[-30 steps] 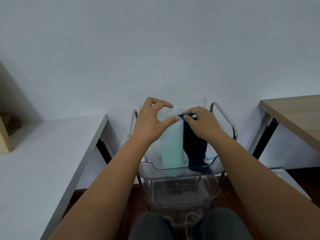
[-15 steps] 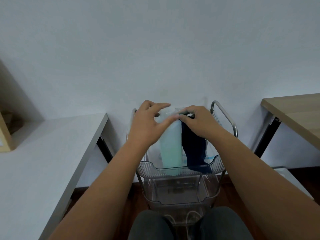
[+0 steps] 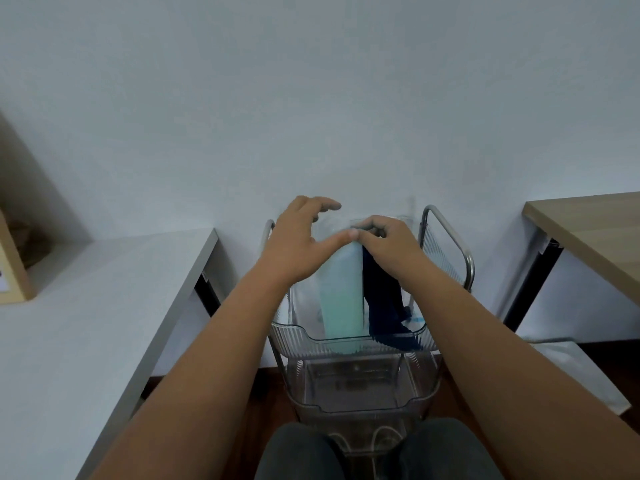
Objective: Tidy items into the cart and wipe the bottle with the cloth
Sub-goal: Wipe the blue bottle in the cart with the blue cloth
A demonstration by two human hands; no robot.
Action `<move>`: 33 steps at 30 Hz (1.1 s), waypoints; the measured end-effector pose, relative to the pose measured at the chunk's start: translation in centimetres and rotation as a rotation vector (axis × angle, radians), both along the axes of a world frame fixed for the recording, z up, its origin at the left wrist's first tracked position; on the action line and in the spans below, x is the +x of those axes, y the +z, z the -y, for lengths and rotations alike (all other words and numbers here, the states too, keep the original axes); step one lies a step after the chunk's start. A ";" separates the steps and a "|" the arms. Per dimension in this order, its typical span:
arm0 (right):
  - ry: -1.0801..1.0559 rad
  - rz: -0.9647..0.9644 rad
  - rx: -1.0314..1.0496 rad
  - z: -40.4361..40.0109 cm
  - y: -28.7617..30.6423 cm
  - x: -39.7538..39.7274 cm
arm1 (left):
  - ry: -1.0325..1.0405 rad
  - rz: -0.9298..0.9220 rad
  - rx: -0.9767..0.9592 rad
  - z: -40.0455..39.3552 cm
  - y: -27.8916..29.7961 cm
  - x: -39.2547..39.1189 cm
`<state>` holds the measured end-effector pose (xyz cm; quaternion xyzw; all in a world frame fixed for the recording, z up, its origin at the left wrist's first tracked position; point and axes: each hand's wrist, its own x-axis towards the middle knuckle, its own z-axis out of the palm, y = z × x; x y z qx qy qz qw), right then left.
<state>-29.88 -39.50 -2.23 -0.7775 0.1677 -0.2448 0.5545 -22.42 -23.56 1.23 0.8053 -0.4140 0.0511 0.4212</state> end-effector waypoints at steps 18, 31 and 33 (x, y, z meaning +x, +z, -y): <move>0.187 -0.093 0.290 1.0 0.8 1.6 | 0.097 0.050 0.010 0.3 -0.3 -1.0; 0.253 -0.257 0.477 0.7 2.6 2.8 | -0.045 0.021 0.084 -1.7 -0.4 0.3; 0.248 -0.192 0.497 0.9 1.8 2.6 | 0.060 0.145 0.067 -2.1 -0.9 0.4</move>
